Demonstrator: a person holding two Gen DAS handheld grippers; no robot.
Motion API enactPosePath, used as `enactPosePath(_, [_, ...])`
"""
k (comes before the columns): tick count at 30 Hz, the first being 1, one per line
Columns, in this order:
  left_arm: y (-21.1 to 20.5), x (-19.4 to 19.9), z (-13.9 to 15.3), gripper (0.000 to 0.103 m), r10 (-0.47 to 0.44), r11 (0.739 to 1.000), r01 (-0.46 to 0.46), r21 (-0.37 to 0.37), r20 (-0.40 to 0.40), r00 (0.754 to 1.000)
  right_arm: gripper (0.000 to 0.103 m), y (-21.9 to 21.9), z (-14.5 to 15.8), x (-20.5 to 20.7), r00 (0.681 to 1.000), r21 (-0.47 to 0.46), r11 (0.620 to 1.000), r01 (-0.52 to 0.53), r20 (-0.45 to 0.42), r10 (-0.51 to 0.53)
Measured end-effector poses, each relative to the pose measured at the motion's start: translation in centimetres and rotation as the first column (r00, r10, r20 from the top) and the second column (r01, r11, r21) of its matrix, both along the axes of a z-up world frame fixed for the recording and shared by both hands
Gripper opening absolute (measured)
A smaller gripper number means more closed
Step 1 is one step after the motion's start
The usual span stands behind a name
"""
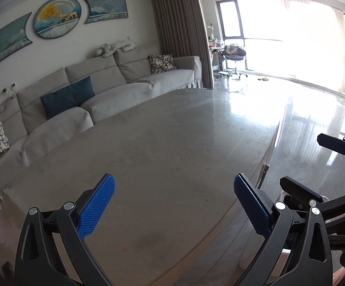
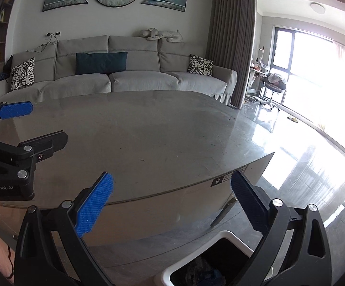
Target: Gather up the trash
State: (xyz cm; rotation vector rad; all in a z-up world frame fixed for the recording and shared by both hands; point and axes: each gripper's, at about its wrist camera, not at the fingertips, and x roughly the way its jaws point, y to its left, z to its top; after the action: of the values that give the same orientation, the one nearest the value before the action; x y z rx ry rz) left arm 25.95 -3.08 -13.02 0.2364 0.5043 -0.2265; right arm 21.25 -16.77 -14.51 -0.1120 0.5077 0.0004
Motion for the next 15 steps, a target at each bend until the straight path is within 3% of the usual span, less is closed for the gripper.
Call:
enactPosePath(8, [7.7, 1.4, 1.2, 0.099, 0.136, 0.989, -0.135, -0.067, 0.011, 0.991, 0.098, 6.8, 1.6, 3.0, 0.996, -0.031, 0.996, -0.084, 0.028, 0.085])
enactPosePath(15, [11.1, 1.4, 1.2, 0.099, 0.164, 0.983, -0.163, -0.087, -0.004, 0.986, 0.098, 10.4, 1.9, 4.1, 0.99, -0.063, 0.989, -0.136, 0.02, 0.137])
